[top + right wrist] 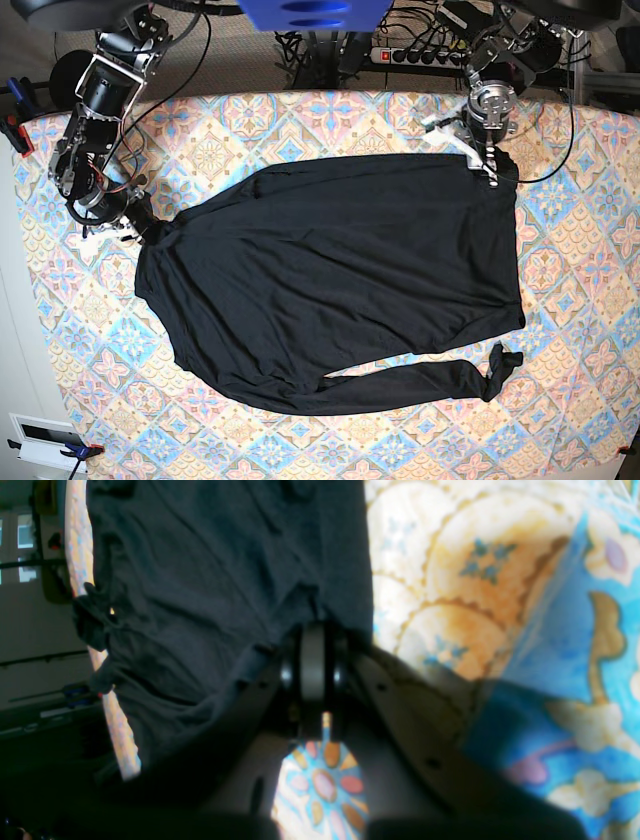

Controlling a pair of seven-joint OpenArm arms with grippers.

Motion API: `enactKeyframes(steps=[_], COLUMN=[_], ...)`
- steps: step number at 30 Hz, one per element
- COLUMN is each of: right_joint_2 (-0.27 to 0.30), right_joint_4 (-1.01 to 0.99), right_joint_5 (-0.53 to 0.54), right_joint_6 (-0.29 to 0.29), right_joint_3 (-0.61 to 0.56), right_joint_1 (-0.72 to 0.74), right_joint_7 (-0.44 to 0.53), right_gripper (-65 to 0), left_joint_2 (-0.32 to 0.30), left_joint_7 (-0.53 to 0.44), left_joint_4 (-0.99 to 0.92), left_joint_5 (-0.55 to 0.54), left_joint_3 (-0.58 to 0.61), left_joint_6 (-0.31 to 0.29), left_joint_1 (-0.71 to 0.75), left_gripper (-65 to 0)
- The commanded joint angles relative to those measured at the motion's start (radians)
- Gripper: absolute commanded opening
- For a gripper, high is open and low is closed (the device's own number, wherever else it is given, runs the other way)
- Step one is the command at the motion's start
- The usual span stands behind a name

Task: Layout the t-shirt on the table in an organized manner, then fold the t-shirt properly
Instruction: 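Lower the left gripper onto the black shirt's shoulder edge and grasp it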

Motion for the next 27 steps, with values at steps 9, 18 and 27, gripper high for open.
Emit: enactKeyframes(steps=[9,18,27], right_joint_2=[0.015,0.015,0.015], right_joint_4=[0.013,0.016,0.246], right_joint_5=[-0.001,-0.001,-0.004], right_joint_6=[0.003,0.003,0.005], right_joint_3=[0.003,0.003,-0.001], right_joint_1=[0.013,0.011,-0.03], right_joint_7=[-0.005,-0.005,-0.01], right_gripper=[-65.0,-65.0,-65.0], left_joint_2=[0.01,0.036,0.04], left_joint_7=[-0.03,-0.036,-0.028], left_joint_4=[0.021,0.025,0.214], left_joint_5=[-0.068,-0.07,-0.171], left_joint_3=[0.001,-0.001,-0.062], left_joint_6=[-0.024,-0.021,-0.029], left_joint_1=[0.006,0.002,0.05], left_gripper=[-40.6,-64.9,-65.0])
